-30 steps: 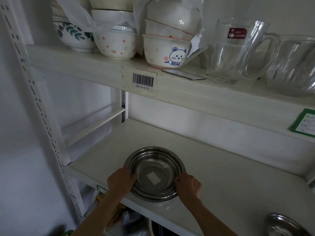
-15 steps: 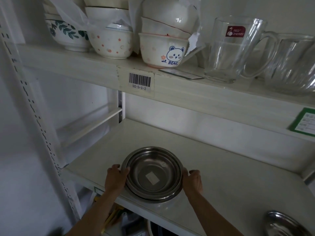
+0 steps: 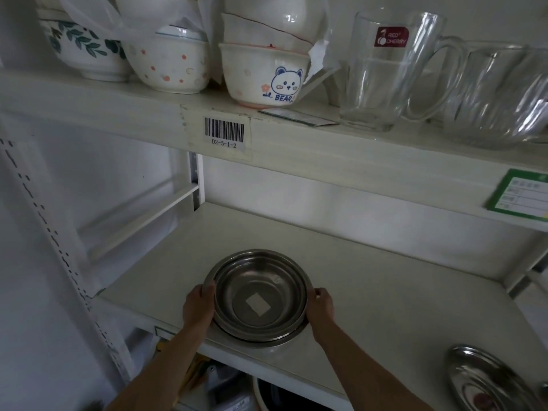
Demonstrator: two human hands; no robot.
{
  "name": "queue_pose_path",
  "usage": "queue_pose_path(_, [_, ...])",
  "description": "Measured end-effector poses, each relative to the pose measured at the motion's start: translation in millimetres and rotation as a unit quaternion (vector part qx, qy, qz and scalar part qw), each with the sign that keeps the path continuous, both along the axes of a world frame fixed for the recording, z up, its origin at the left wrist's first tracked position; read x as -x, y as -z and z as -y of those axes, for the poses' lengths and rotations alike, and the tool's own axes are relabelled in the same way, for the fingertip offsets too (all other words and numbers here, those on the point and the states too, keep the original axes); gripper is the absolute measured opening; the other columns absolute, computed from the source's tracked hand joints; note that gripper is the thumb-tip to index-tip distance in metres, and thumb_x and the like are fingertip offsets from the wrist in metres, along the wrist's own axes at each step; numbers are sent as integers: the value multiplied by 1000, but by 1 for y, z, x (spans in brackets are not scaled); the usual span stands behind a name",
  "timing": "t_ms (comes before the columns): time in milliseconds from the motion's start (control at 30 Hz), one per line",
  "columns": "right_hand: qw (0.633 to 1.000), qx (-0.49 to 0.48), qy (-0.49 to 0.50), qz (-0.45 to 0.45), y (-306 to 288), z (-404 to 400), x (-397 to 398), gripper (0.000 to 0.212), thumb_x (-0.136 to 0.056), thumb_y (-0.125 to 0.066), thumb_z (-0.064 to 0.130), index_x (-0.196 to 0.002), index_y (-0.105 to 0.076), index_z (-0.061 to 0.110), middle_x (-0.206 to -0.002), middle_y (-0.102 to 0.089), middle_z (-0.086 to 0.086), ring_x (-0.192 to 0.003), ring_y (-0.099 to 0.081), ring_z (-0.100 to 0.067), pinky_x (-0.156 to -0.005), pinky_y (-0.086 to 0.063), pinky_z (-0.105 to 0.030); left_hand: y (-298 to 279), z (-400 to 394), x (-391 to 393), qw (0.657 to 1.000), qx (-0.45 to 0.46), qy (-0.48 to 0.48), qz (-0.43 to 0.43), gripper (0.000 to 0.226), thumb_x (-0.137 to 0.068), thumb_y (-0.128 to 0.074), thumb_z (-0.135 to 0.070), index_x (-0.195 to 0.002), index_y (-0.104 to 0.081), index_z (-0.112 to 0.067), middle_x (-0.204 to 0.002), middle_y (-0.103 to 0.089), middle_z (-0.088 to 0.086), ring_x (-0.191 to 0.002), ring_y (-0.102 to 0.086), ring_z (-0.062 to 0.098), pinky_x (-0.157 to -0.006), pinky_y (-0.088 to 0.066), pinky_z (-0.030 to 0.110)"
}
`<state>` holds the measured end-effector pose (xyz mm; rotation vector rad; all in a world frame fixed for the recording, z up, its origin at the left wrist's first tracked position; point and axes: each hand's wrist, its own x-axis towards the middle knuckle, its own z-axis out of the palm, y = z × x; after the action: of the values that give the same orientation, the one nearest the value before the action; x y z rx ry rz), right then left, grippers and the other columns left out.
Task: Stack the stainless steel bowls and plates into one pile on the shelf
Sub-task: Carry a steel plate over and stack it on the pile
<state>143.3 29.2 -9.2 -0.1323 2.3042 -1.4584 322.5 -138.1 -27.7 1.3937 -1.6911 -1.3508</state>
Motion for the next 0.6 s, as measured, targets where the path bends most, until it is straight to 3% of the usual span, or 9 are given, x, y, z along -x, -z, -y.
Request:
queue_pose_path(133, [1000, 6, 20, -9, 5, -10, -1, 24, -98, -45, 27, -102, -58, 8, -93, -65, -17, -87, -61, -33, -75, -50, -39, -1, -3, 5, 1000, 6, 19, -3, 40, -98, -45, -35, -97, -63, 1, -89, -65, 18, -82, -61, 31, -72, -46, 35])
queue_pose_path(433, [996, 24, 75, -33, 12, -59, 10, 22, -99, -45, 28, -98, -57, 9, -82, -60, -11, -76, -55, -27, -66, -42, -33, -5, -33, 31, 997, 38, 63, -14, 29, -97, -49, -28, -80, -58, -7, -74, -58, 9, -71, -54, 25, -60, -36, 30])
queue_pose_path(600, [992, 24, 120, -37, 14, -91, 18, 25, -98, -44, 30, -101, -60, 10, -90, -65, -14, -83, -61, -31, -73, -49, -40, -5, -53, 54, 994, 59, 93, -12, 31, -97, -51, -27, -72, -56, -8, -70, -58, 10, -69, -53, 24, -57, -34, 30])
